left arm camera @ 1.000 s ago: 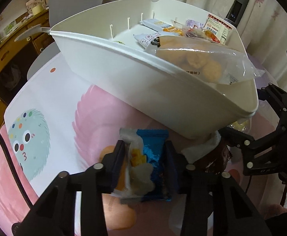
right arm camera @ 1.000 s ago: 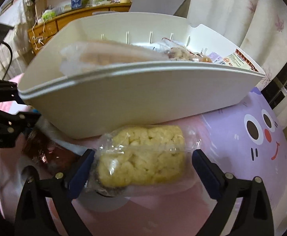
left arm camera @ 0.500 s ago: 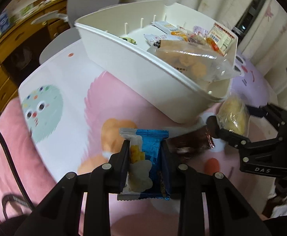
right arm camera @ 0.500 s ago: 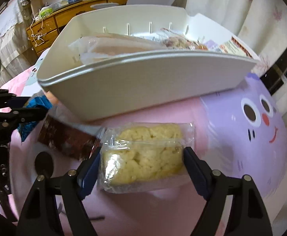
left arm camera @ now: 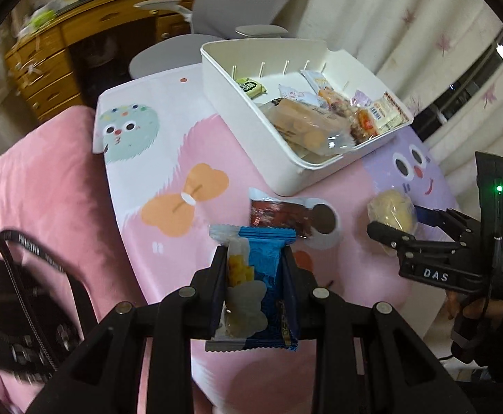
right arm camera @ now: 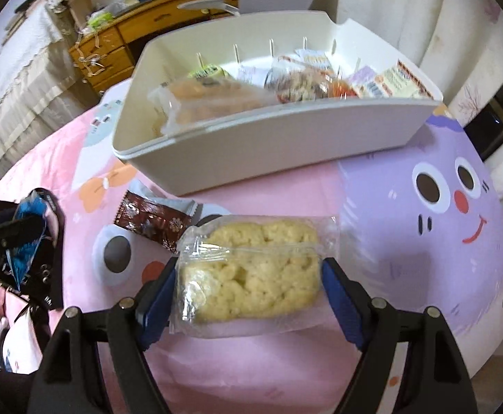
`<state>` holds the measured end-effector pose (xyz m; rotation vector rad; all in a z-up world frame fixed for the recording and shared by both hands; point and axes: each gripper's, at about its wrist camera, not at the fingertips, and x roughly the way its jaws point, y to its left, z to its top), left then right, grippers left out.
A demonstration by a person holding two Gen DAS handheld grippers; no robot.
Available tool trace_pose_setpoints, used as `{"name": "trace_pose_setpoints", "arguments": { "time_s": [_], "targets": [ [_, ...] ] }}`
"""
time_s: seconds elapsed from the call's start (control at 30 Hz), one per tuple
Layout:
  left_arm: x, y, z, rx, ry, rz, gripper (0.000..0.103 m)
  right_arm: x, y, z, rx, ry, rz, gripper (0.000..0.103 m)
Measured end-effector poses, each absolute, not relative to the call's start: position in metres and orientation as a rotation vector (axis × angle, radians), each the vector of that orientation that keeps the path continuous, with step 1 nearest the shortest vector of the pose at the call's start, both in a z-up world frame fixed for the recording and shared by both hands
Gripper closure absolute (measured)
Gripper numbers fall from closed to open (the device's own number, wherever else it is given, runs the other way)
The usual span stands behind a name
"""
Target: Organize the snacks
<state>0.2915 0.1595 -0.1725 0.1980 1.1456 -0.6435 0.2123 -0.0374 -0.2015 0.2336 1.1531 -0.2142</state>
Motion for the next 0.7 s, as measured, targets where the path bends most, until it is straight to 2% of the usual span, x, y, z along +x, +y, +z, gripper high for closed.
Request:
{"name": "trace_pose_setpoints", "arguments": {
  "time_s": [0.4, 0.7],
  "targets": [
    [0.221, 0.118, -0.12, 0.017, 1.087, -0.507, 0.076, 0.199, -0.088, -0.145, 0.128, 1.089, -0.02, 0.022],
    [0.203, 0.072, -0.102, -0.032, 1.051, -0.519, 0.076, 0.2, -0.129, -0.113, 0.088, 1.017, 0.035, 0.022]
  ]
}}
